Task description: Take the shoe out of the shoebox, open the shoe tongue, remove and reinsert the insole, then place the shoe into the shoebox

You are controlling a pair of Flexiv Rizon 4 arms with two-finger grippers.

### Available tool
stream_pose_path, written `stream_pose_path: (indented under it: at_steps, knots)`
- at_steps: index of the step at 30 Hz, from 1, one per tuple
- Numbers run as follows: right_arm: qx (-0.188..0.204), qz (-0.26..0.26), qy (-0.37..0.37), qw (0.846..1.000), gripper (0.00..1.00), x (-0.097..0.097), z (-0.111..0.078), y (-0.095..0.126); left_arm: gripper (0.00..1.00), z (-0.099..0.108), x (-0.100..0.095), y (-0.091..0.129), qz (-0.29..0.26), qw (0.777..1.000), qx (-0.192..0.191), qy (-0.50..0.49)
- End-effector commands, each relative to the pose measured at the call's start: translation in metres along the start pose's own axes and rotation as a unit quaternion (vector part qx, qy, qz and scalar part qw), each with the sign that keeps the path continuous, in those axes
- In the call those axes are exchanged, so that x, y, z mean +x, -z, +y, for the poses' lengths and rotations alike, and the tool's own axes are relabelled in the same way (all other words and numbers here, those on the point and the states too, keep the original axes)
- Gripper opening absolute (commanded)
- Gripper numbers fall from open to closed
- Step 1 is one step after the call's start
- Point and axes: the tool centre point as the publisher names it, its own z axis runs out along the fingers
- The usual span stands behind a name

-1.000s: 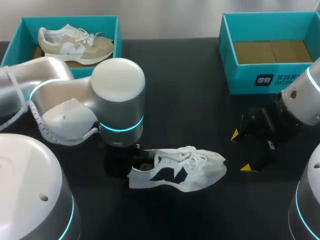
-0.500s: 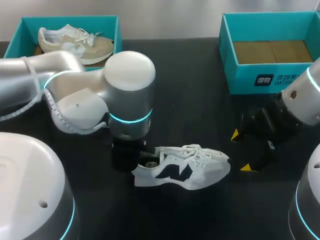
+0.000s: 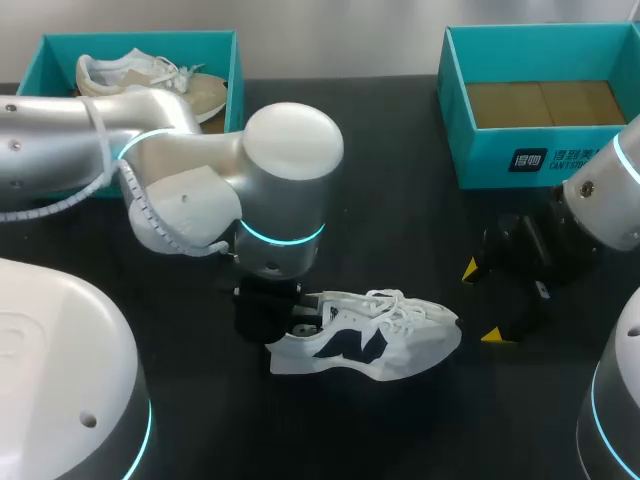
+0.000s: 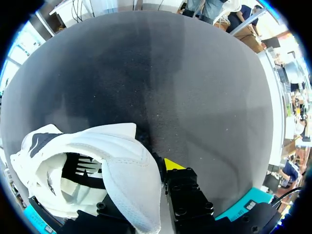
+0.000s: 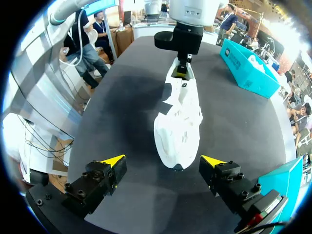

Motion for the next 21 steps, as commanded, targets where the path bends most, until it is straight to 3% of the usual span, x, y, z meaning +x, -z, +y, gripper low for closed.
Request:
stream_pose_path:
  at_steps: [1, 3, 9, 21]
  knots:
    - [0.001, -0.001, 0.000, 1.000, 1.00, 0.001, 0.000, -0.001, 0.75, -0.002, -0.010, -0.003, 0.006, 1.000, -0.001, 0.002]
    - [0.001, -0.001, 0.000, 1.000, 1.00, 0.001, 0.000, -0.001, 1.00, -0.002, -0.010, -0.001, 0.007, 1.000, -0.003, 0.002]
    - [0.001, -0.001, 0.000, 1.000, 1.00, 0.001, 0.000, -0.001, 1.00, -0.007, -0.004, 0.014, -0.015, 1.000, -0.005, 0.010]
    - [0.001, -0.001, 0.000, 1.000, 1.00, 0.001, 0.000, -0.001, 1.00, -0.025, 0.038, 0.084, -0.108, 0.993, -0.015, 0.053]
